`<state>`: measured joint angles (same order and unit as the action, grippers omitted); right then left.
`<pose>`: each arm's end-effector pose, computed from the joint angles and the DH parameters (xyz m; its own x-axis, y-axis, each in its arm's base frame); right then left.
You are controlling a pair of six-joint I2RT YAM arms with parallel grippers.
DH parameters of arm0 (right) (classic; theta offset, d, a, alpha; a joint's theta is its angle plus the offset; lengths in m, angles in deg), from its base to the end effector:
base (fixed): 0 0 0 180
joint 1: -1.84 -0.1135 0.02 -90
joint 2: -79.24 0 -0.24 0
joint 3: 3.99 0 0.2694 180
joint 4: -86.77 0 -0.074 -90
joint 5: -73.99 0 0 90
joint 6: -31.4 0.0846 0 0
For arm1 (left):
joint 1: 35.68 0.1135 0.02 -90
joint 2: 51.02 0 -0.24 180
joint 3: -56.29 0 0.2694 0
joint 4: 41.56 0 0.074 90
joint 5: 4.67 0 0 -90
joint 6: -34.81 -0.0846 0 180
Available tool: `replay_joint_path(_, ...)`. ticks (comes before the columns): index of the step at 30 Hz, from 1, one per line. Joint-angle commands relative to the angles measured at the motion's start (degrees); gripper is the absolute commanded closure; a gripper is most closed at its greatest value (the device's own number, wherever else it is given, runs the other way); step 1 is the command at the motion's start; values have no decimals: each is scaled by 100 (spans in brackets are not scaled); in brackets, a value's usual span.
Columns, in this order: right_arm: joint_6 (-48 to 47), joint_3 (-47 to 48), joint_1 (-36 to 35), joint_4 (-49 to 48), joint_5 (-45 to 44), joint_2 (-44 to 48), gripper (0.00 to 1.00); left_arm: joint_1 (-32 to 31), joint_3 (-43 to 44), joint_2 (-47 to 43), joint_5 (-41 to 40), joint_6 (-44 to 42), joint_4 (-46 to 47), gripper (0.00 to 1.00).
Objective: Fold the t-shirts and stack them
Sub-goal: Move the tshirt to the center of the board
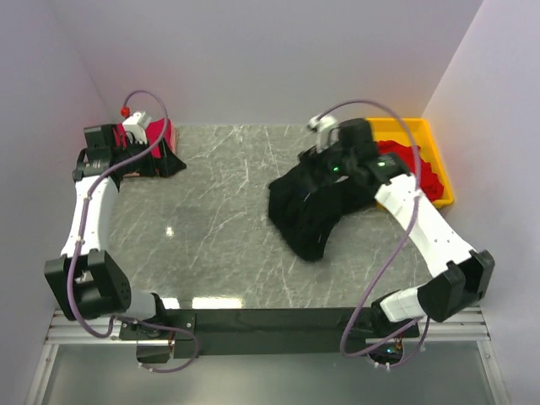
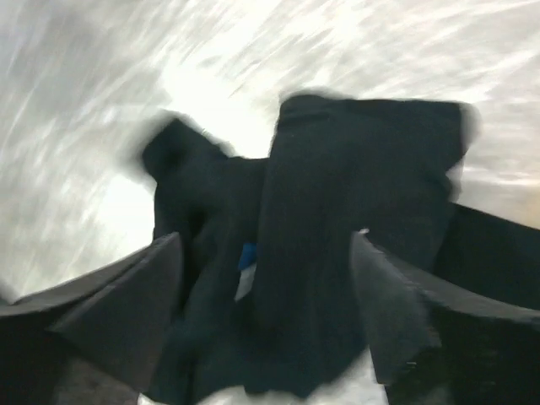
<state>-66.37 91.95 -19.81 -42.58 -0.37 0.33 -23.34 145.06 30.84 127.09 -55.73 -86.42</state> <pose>0.3270 0.1543 0.3418 -0.4337 -0.3122 -0.8453 -0.6283 0.7771 0.0353 0.3653 0.0222 0.2992 -0.5974 -0.1235 -0.7924 0.3593 0.8421 -0.4021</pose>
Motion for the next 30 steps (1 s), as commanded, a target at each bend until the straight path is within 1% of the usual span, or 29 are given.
replay_joint_path(1,-417,-28,-498,18,203,-35,9,-3,-557,-548,579,-342,429,1)
replay_joint_path(2,-453,51,-455,80,72,-123,9,-12,-663,-627,631,-412,474,1)
replay_joint_path(4,-515,383,-218,413,210,-447,9,-47,-918,-777,763,-726,369,1)
replay_joint_path(5,-498,455,183,528,359,-528,8,-221,-971,-803,790,-911,238,1)
replay_joint_path(6,-541,482,387,624,779,-598,8,-397,-1076,-830,651,-1131,-85,1)
replay_joint_path(7,-602,378,624,791,896,-721,8,-642,-1155,-839,493,-1533,-228,1)
replay_joint_path(8,-664,281,957,827,932,-783,7,-1184,-1252,-900,274,-1650,-264,1)
replay_joint_path(9,-847,176,1144,888,871,-853,7,-1547,-1505,-935,-129,-1712,-142,1)
replay_joint_path(10,-936,-25,1285,993,801,-1019,7,-1846,-1638,-953,-307,-1713,-11,1)
replay_joint_path(11,-998,-97,1390,1029,705,-1116,7,-2371,-1735,-953,-422,-1678,130,0)
replay_joint_path(12,-1051,-159,1618,1038,617,-1213,7,-2637,-1841,-840,-614,-1634,288,1)
replay_joint_path(13,-1069,-220,1716,1073,581,-1397,7,-3188,-1842,-726,-677,-1547,481,1)
replay_joint_path(15,-947,-212,1831,1039,493,-1591,11,-3710,-1755,-287,-782,-1467,684,1)
replay_joint_path(16,-902,-168,1874,978,449,-1757,13,-3973,-1719,-129,-957,-1363,920,3)
replay_joint_path(17,-849,-159,1875,933,423,-1820,16,-4463,-1693,21,-1046,-1362,1035,4)
replay_joint_path(18,-762,-159,1884,881,414,-1881,18,-4686,-1658,283,-1151,-1344,1150,5)
replay_joint_path(19,-709,-211,1875,732,396,-1978,19,-4905,-1640,417,-1518,-1327,1447,7)
replay_joint_path(20,-656,-247,1884,653,318,-2040,23,-5264,-1631,653,-1695,-1309,1554,9)
replay_joint_path(21,-542,-308,1875,521,265,-2179,25,-5390,-1561,786,-1836,-1326,1625,12)
replay_joint_path(24,-314,-361,1866,397,106,-2444,30,-5584,-1412,1296,-2040,-1204,1714,19)
replay_joint_path(25,-252,-414,1857,379,80,-2601,30,-5584,-1385,1419,-2031,-1168,1679,24)
replay_joint_path(27,-120,-493,1761,344,-77,-2760,31,-5584,-1402,1683,-2171,-1142,1608,31)
replay_joint_path(28,-76,-519,1717,318,-139,-2900,31,-5558,-1428,1727,-2215,-1177,1556,42)
replay_joint_path(30,64,-590,1629,256,-166,-3024,31,-5471,-1664,1728,-2155,-1203,1485,54)
